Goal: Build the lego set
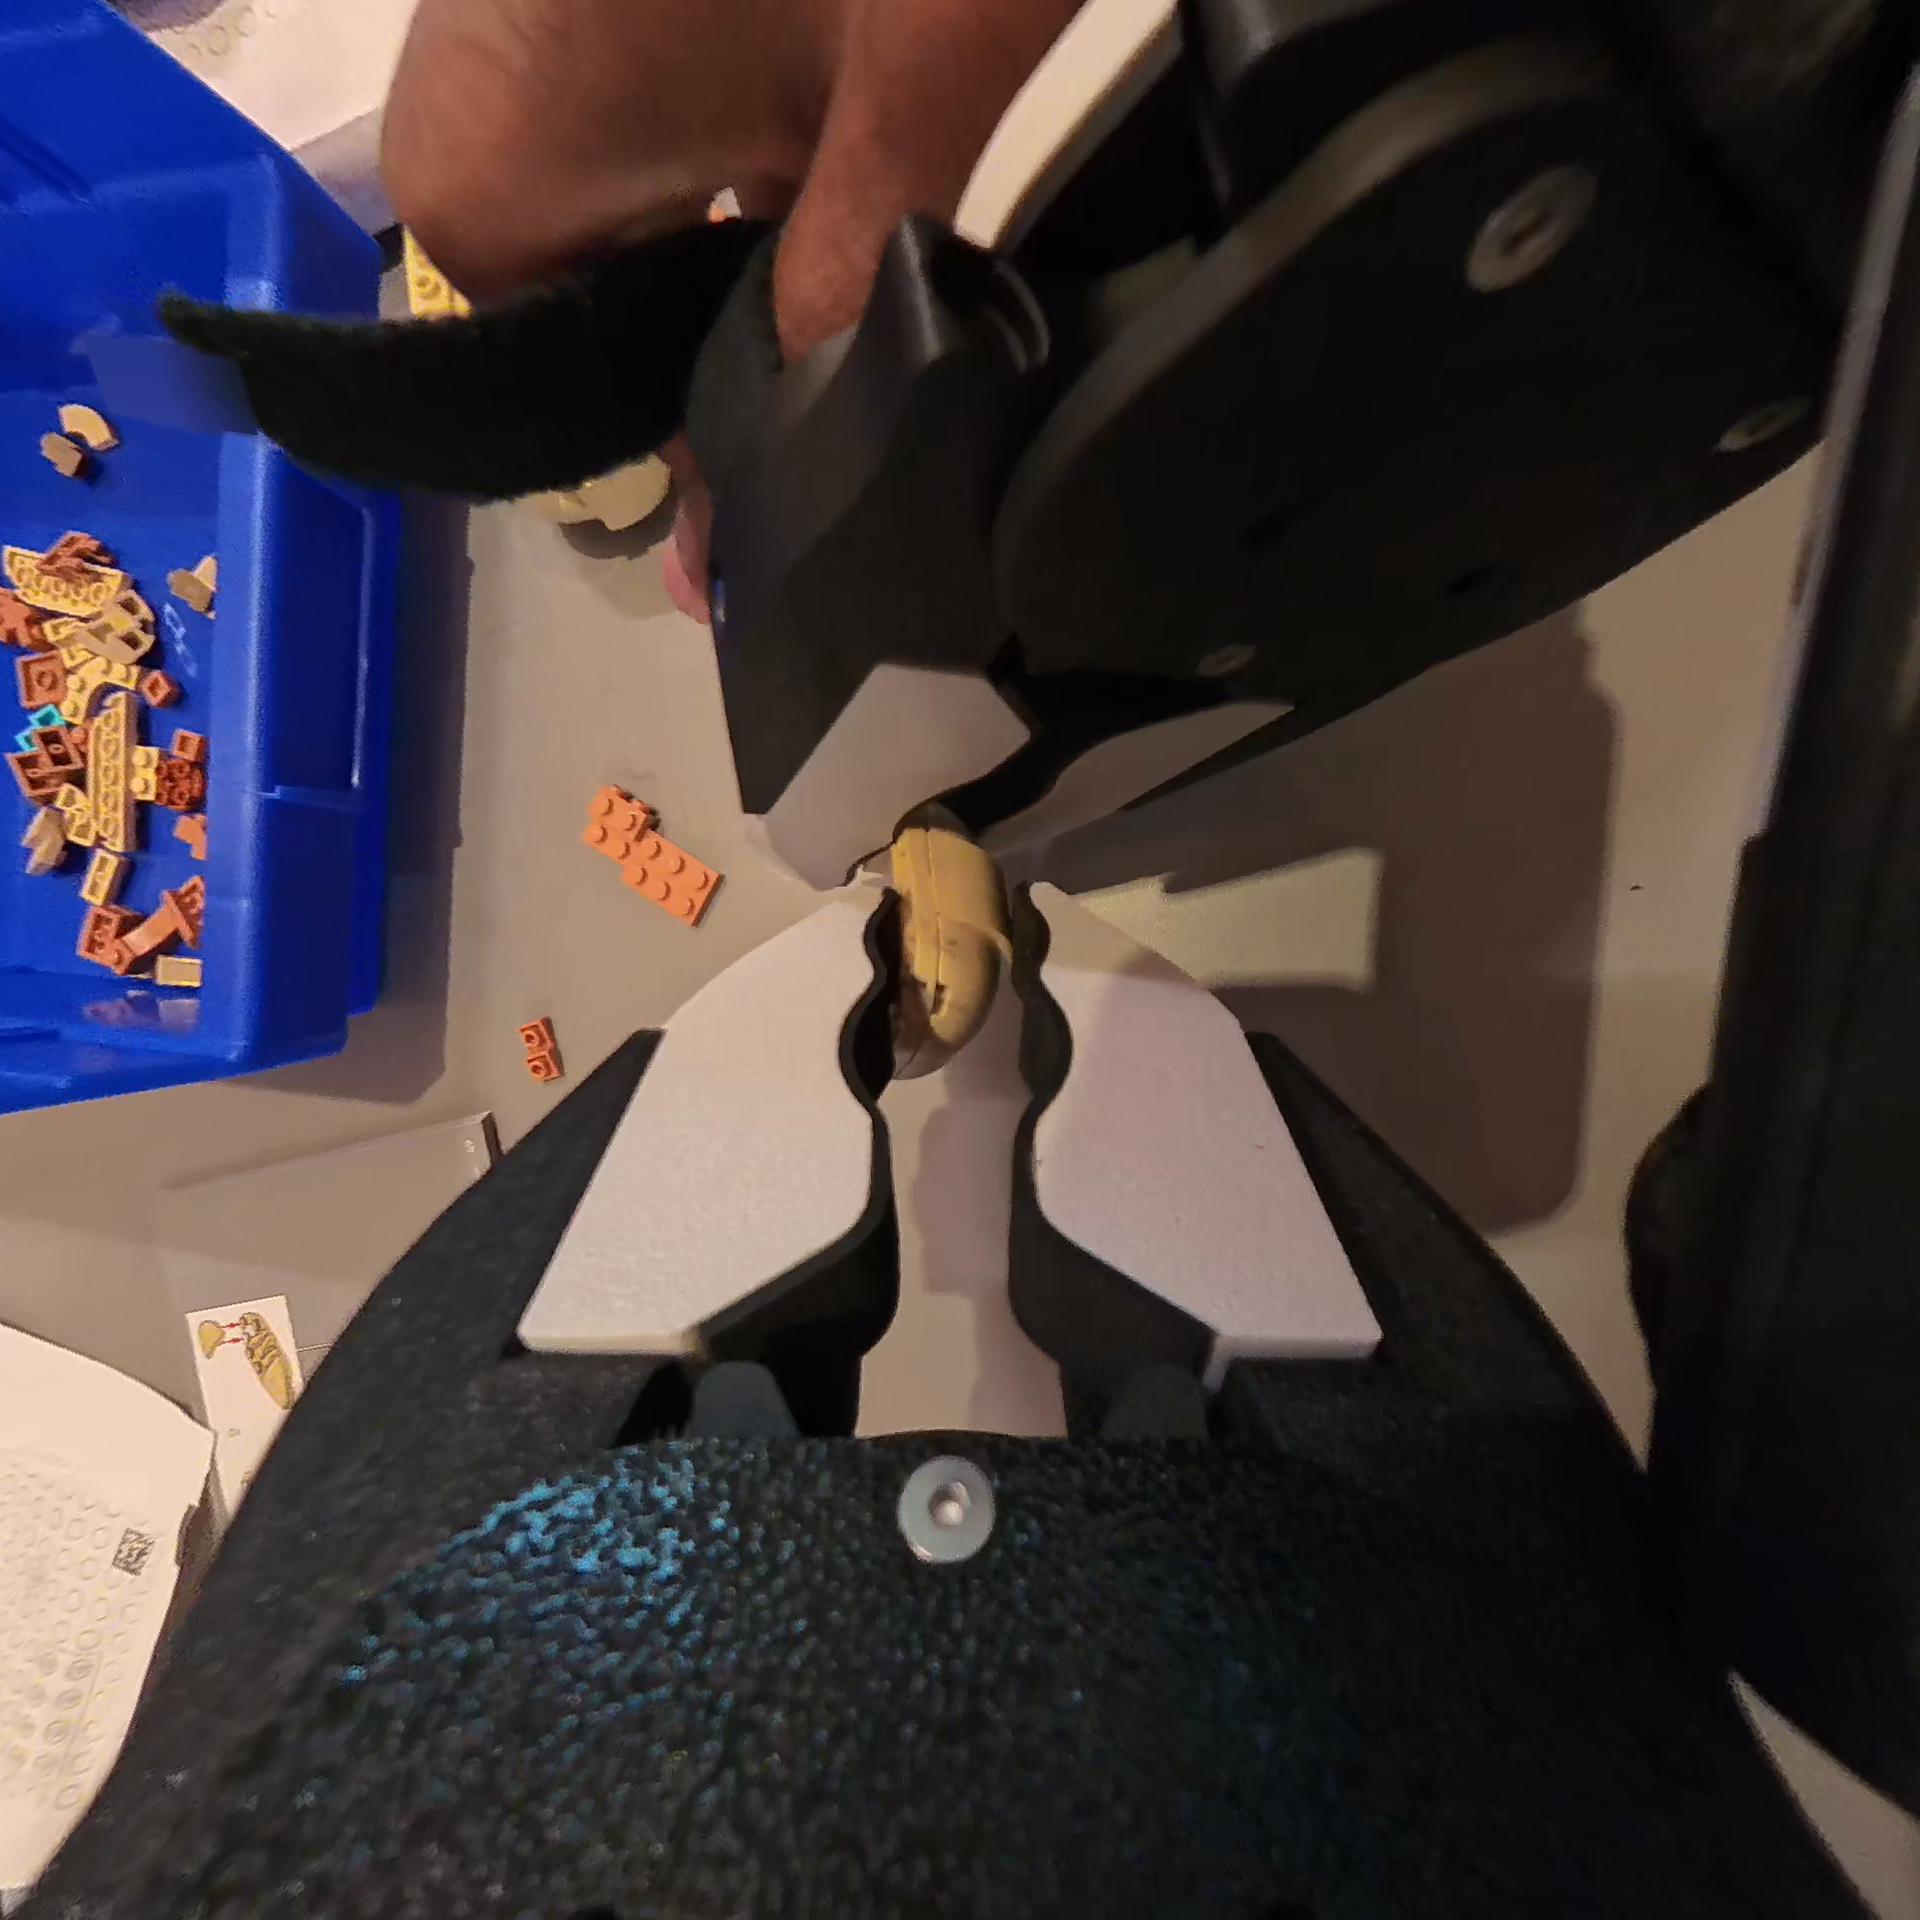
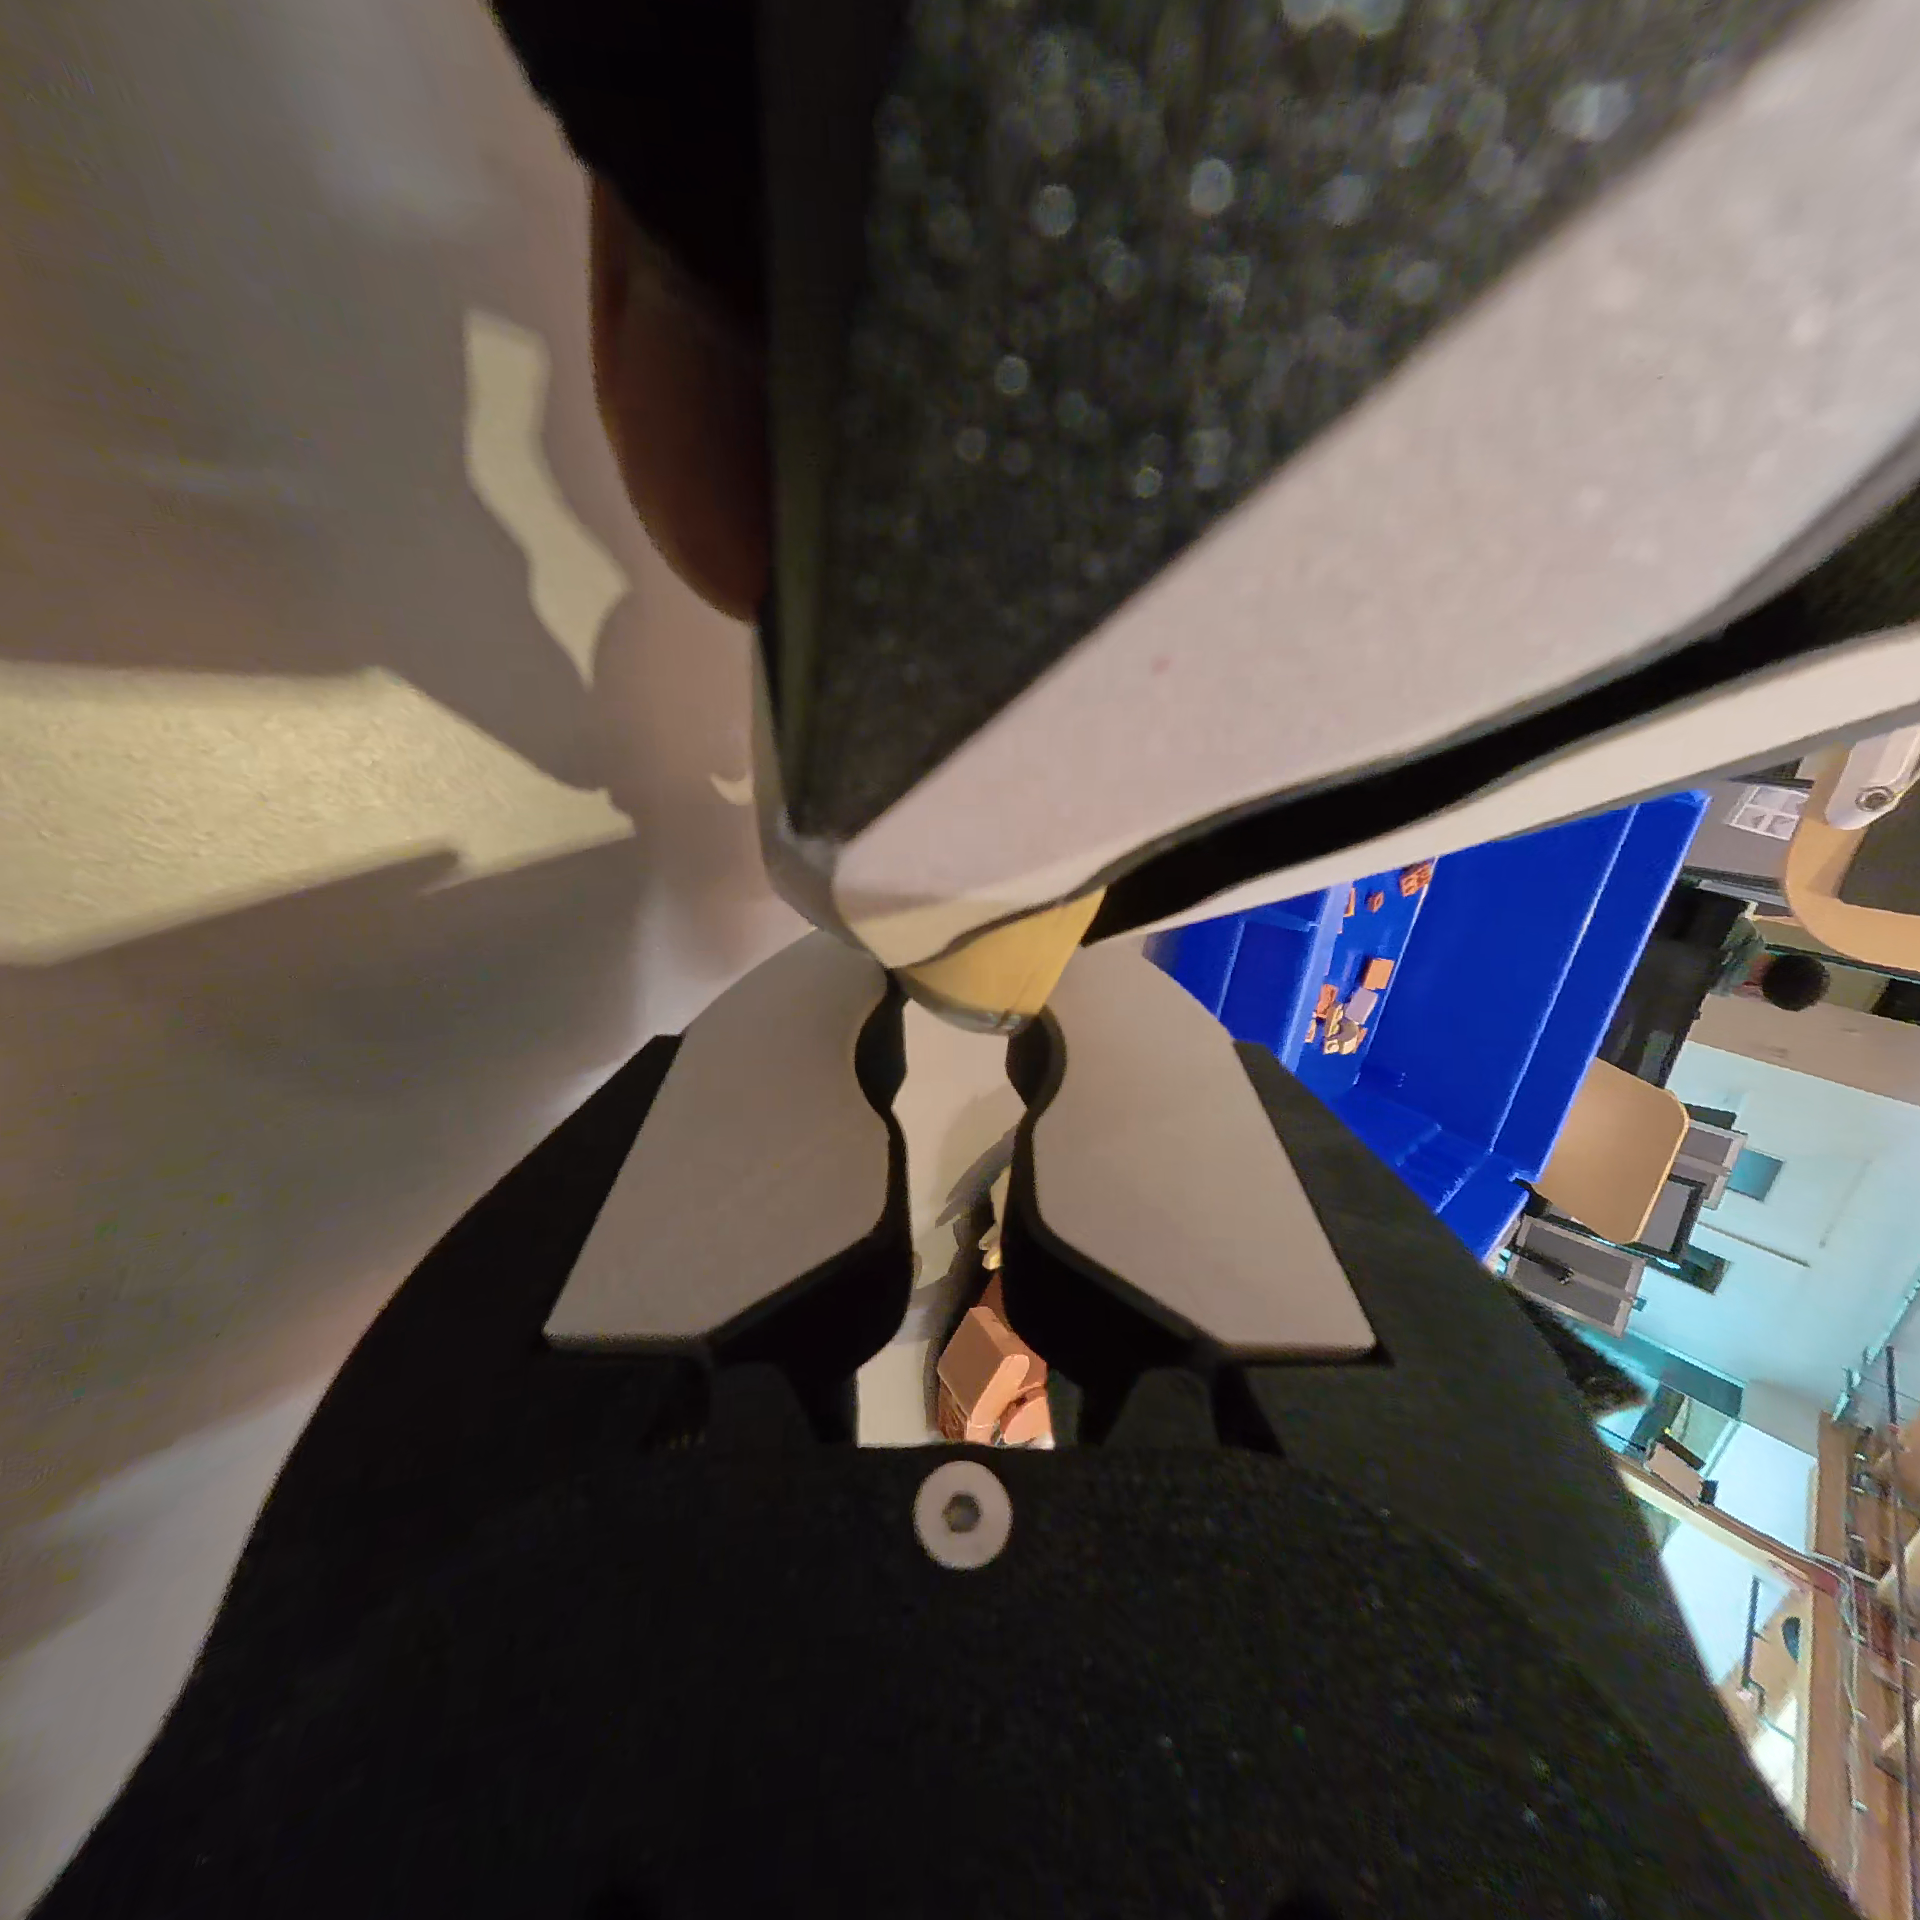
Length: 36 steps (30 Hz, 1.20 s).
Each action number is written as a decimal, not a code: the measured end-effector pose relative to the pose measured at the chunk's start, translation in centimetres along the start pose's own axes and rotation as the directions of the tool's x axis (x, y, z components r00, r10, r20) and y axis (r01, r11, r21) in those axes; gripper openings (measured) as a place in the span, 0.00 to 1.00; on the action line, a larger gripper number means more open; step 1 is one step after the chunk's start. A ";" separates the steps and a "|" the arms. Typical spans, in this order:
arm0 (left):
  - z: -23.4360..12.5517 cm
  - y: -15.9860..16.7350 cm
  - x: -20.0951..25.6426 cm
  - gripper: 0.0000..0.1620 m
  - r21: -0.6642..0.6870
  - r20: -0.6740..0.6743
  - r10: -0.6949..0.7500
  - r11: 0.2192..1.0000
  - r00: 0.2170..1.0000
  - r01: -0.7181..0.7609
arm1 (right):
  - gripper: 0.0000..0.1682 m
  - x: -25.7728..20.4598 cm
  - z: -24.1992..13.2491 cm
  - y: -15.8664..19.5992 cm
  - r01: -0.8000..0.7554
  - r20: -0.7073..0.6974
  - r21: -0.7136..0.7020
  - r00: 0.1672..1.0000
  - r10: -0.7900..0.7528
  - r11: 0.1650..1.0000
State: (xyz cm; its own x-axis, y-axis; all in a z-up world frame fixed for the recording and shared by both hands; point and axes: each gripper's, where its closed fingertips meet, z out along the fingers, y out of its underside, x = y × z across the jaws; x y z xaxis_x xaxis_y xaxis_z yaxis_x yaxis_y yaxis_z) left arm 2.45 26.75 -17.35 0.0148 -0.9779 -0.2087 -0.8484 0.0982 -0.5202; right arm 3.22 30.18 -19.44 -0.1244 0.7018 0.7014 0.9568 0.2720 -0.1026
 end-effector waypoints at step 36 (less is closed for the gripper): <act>-0.1 -1.0 -0.1 0.12 0.192 -0.082 -0.035 0.980 0.996 0.050 | 0.09 0.5 -0.2 0.3 -0.111 0.001 0.091 0.994 0.112 0.990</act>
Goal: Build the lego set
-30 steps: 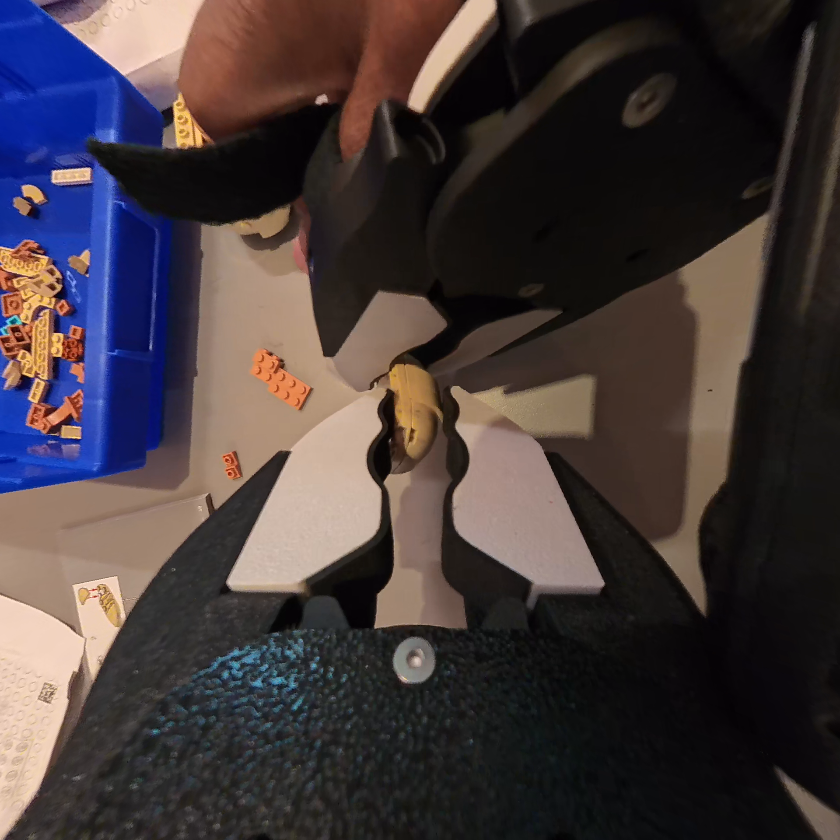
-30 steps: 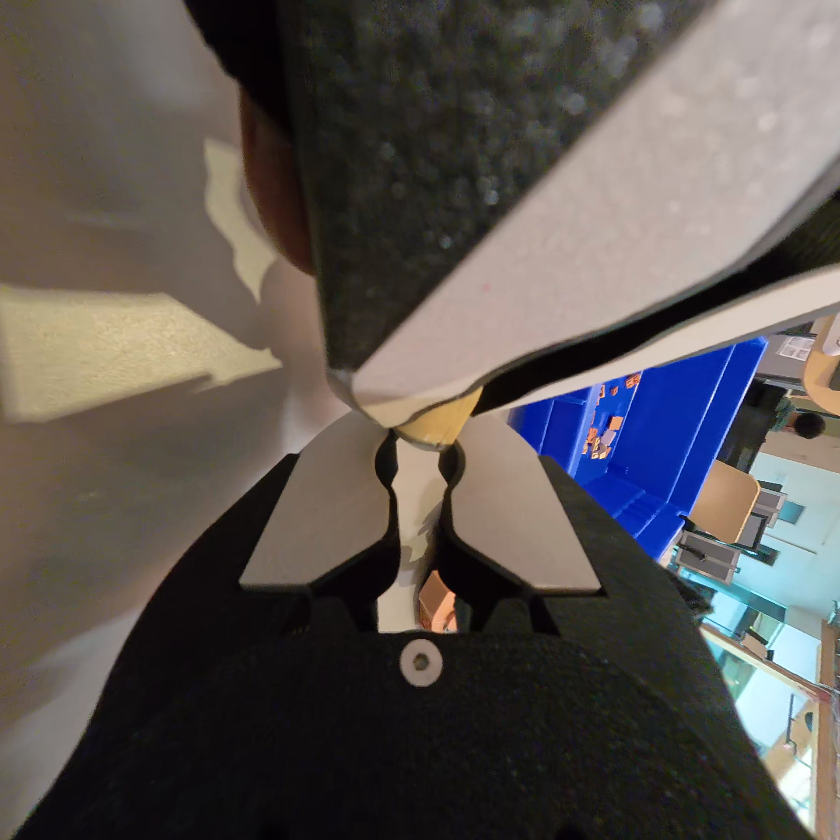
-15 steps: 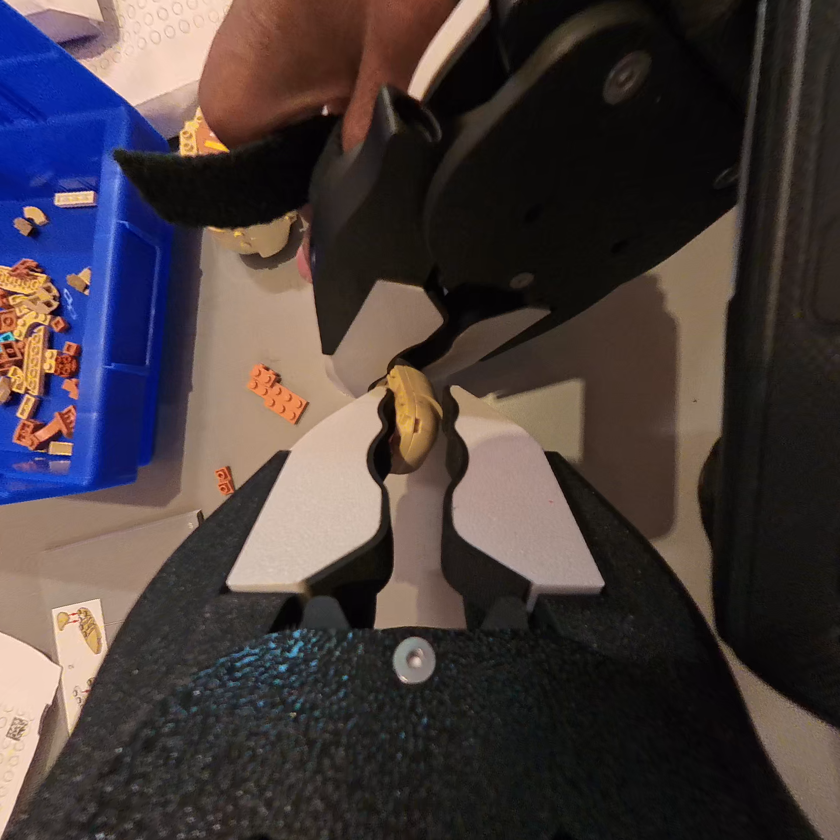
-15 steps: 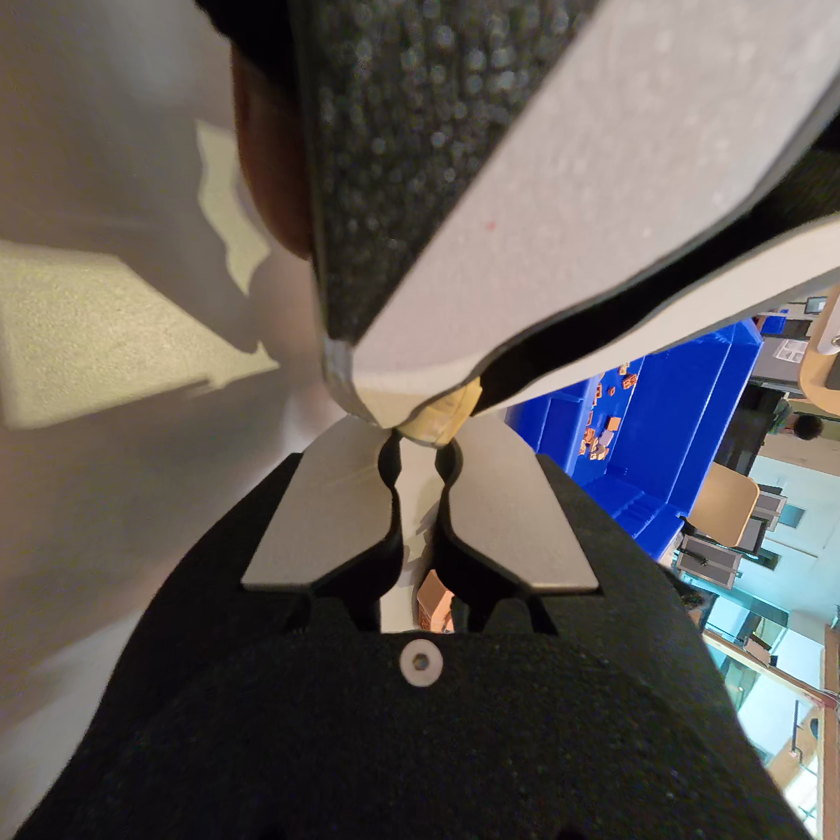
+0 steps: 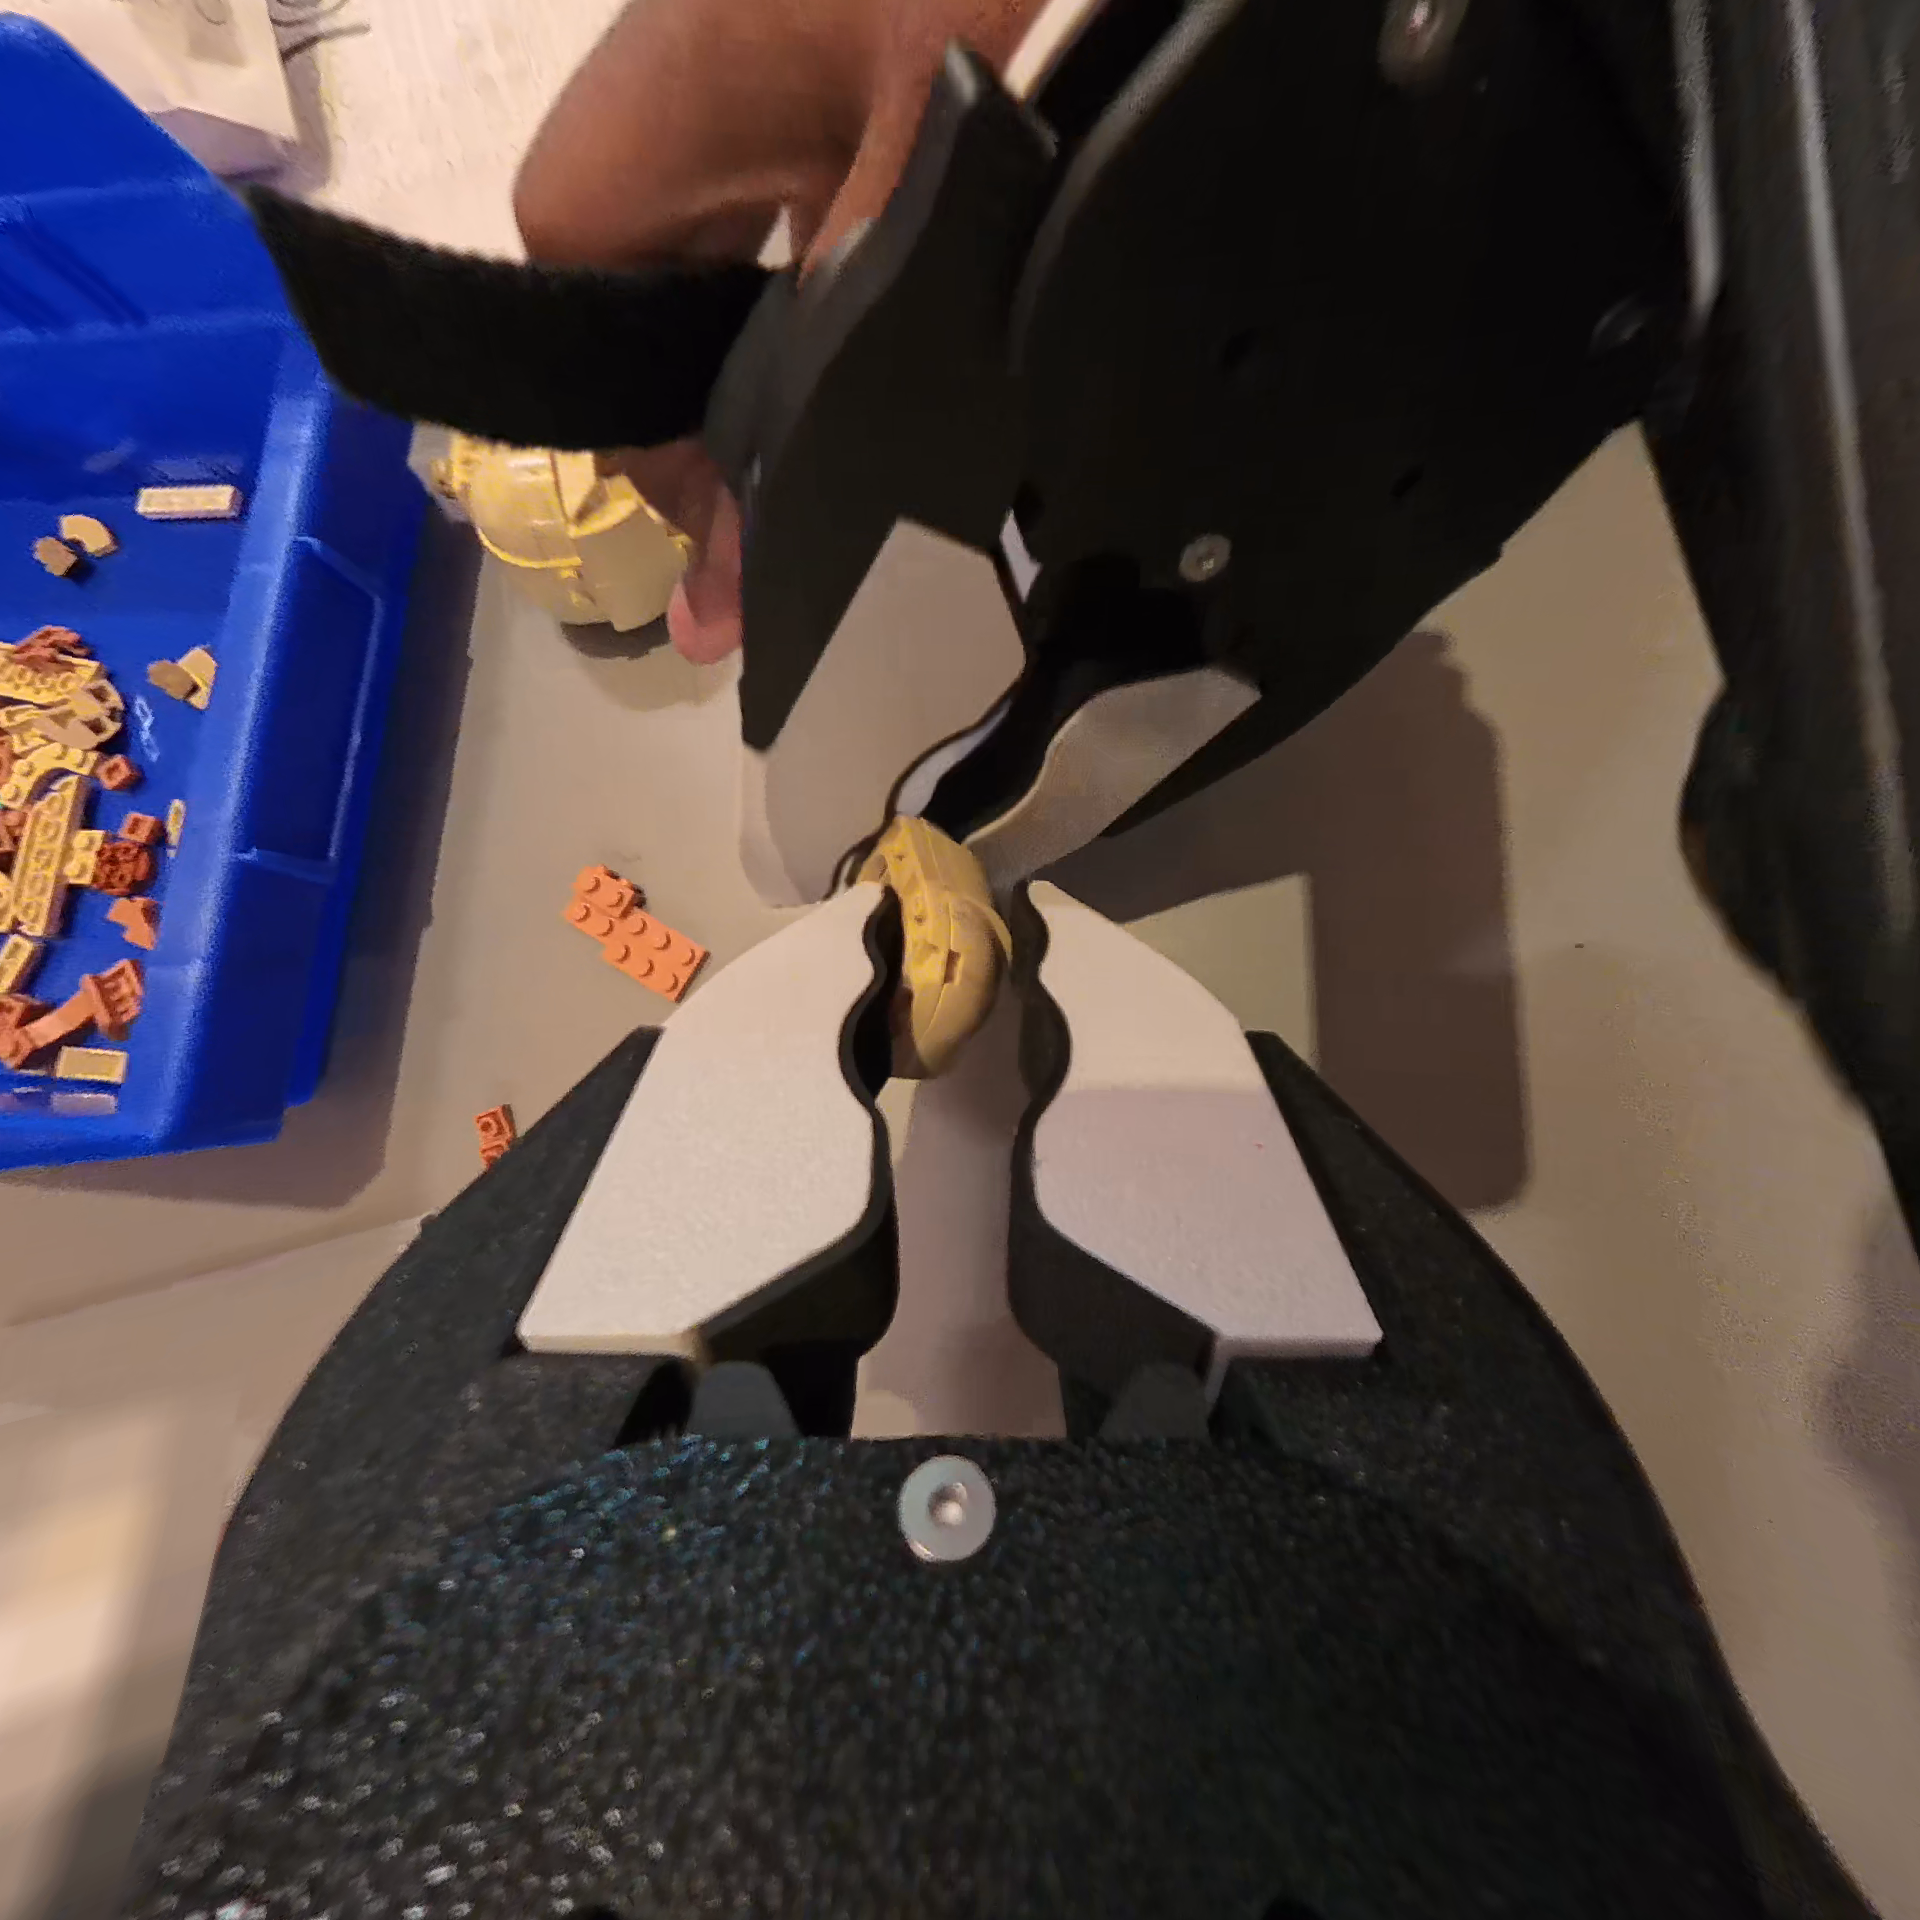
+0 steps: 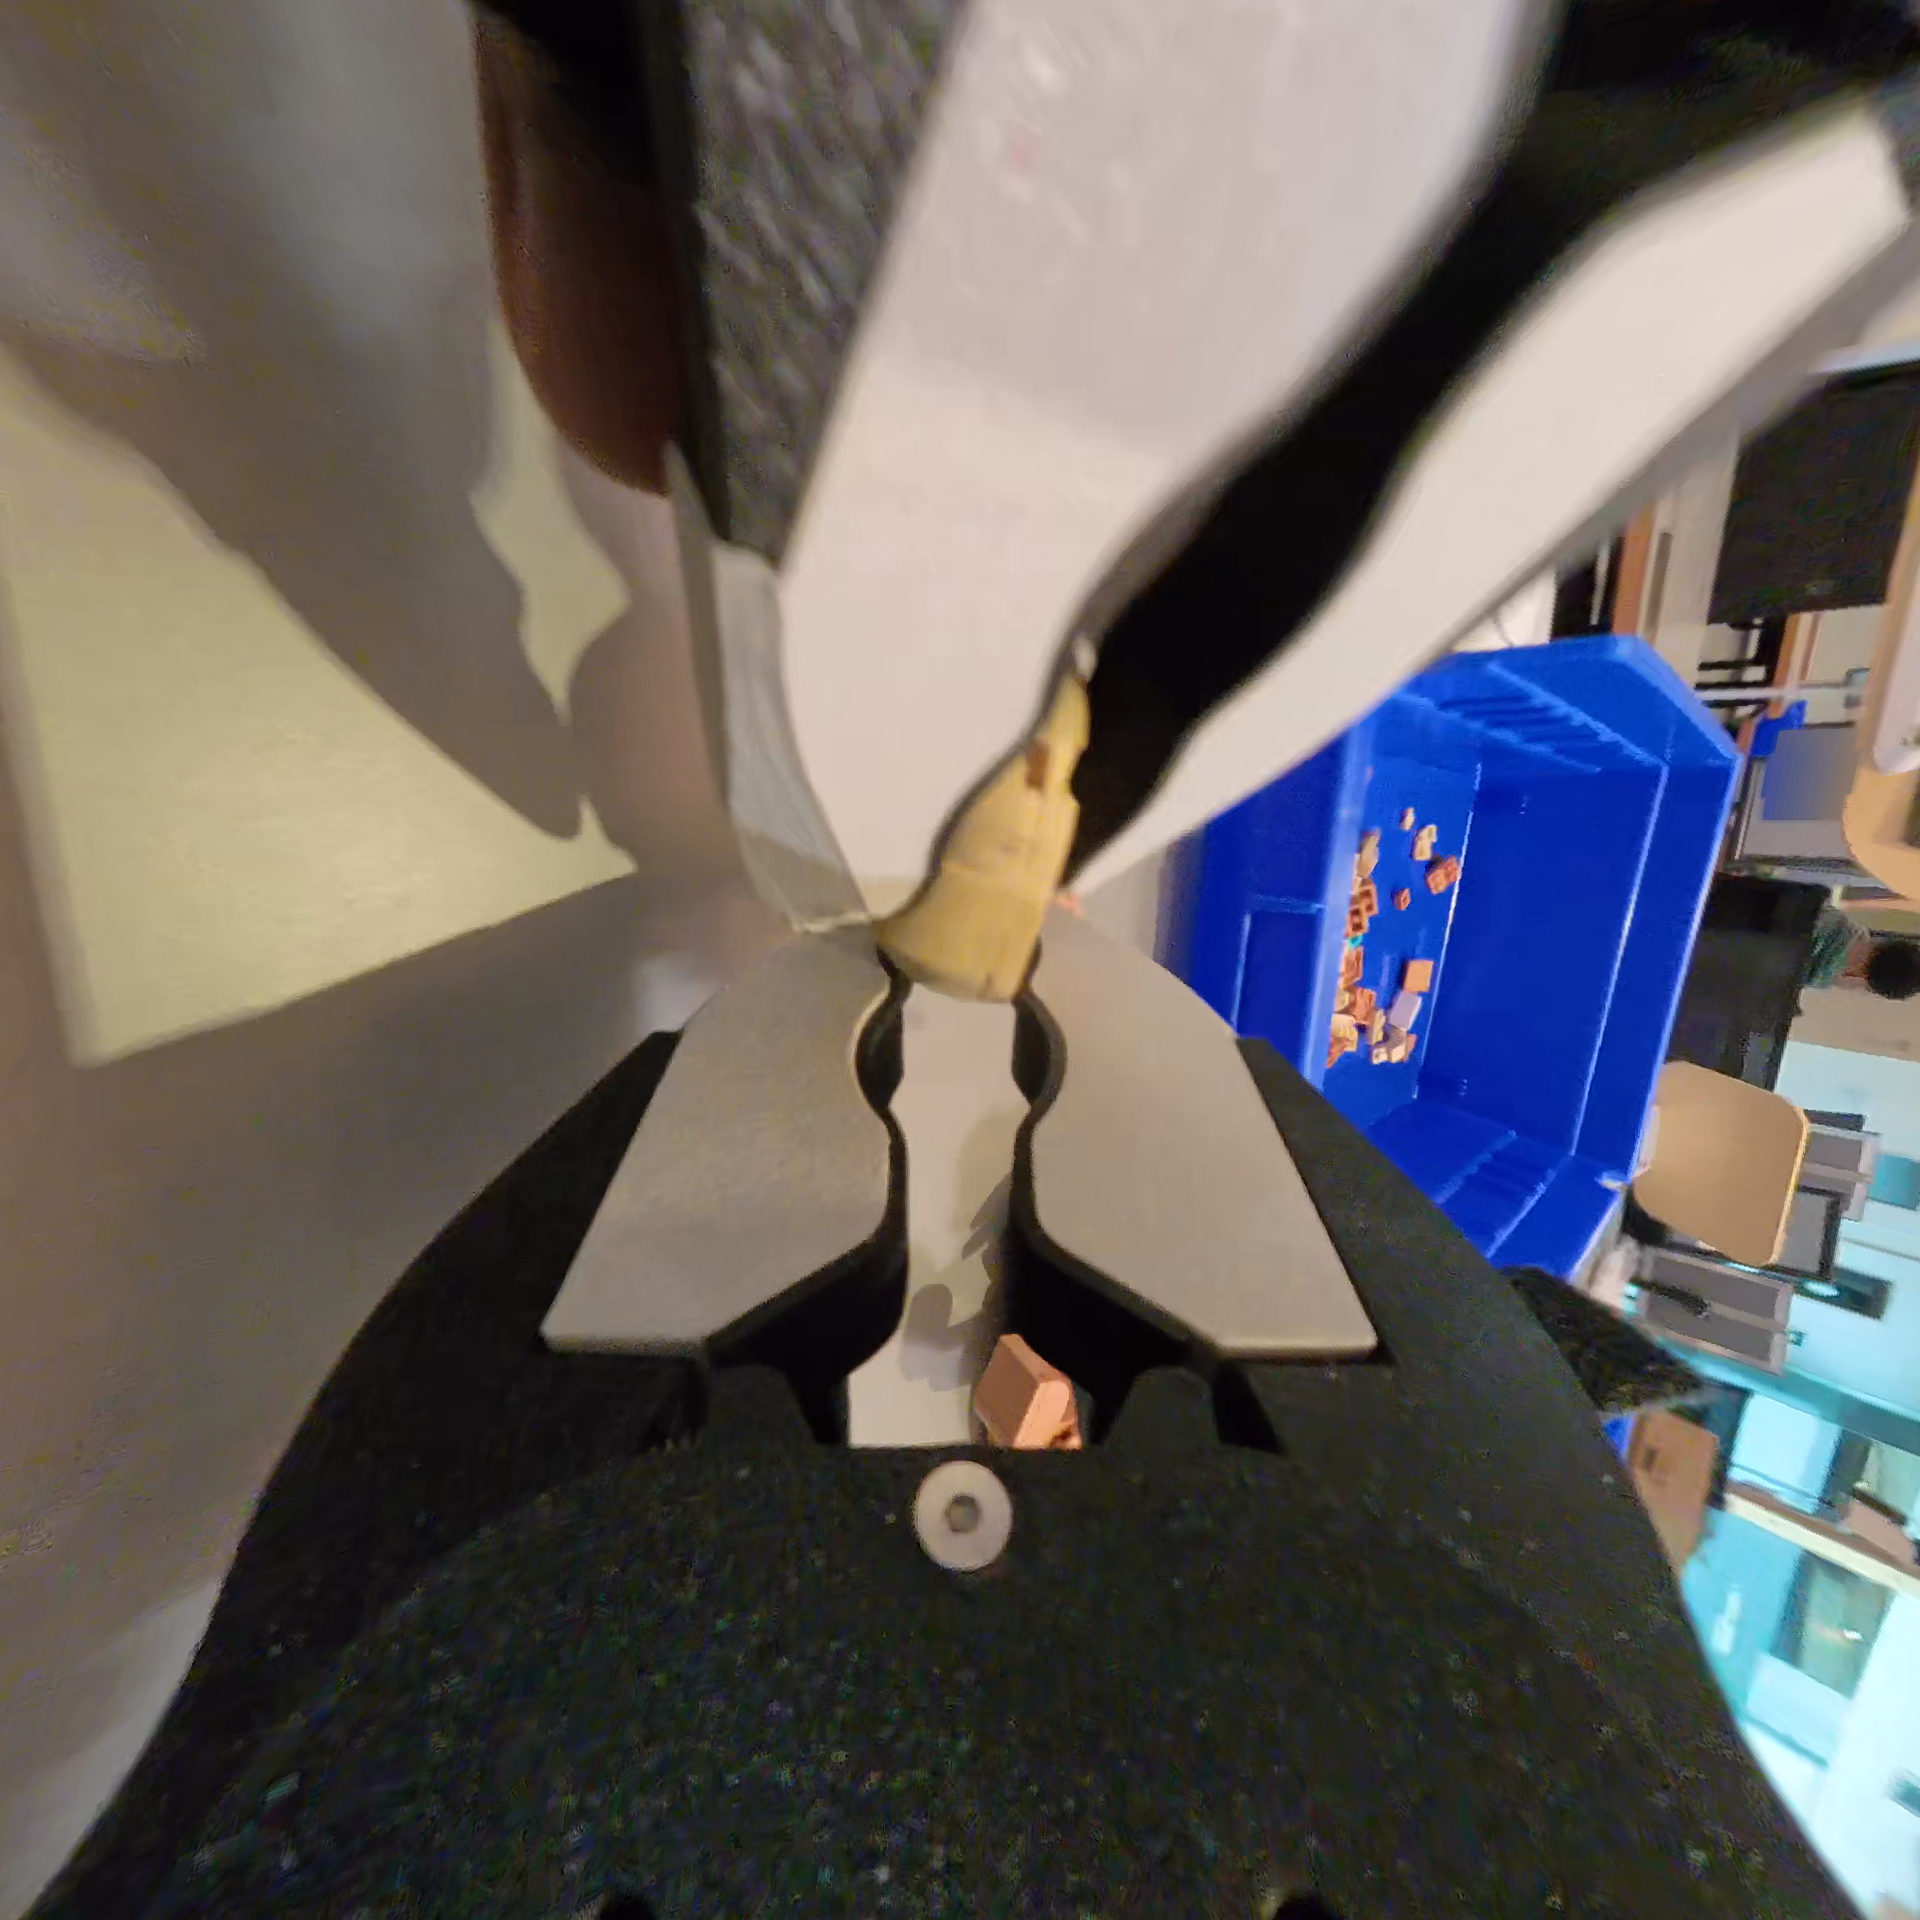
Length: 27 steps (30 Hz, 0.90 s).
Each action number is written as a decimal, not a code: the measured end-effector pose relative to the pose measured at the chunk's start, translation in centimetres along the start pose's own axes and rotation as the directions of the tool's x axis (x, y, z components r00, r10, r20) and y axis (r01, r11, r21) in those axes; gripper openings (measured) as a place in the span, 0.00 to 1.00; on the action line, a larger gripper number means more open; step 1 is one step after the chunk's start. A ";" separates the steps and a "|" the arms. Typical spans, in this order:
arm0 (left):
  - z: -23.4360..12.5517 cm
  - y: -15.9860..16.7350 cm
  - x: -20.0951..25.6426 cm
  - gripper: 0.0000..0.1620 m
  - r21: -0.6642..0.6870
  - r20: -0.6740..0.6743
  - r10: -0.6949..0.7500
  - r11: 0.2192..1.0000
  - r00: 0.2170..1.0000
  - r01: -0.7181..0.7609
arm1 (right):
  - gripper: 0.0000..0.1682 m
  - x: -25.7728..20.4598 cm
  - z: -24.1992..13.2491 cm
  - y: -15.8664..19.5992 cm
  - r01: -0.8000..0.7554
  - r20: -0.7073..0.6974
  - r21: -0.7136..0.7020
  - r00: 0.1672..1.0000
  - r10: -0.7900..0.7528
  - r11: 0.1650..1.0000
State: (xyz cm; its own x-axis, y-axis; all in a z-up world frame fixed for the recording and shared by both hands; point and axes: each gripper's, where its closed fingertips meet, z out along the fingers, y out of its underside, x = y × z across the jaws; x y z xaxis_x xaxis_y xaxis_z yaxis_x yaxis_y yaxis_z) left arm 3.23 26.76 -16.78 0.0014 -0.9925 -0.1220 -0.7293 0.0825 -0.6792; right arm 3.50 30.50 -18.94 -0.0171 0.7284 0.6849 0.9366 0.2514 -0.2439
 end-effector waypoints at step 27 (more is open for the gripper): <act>-10.9 -6.1 0.4 0.12 0.914 -0.335 0.092 0.273 0.938 0.300 | 0.26 6.2 -11.5 -7.0 -0.517 0.430 0.838 0.822 0.373 0.173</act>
State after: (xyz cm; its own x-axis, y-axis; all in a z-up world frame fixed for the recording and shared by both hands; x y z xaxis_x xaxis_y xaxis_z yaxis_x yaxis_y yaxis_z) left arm 0.26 24.88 -4.77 -0.2950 -0.9532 0.0655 0.4267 -0.1928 -0.8836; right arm 0.89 25.94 -5.04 0.1851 0.9667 0.1765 -0.1220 0.2009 -0.9720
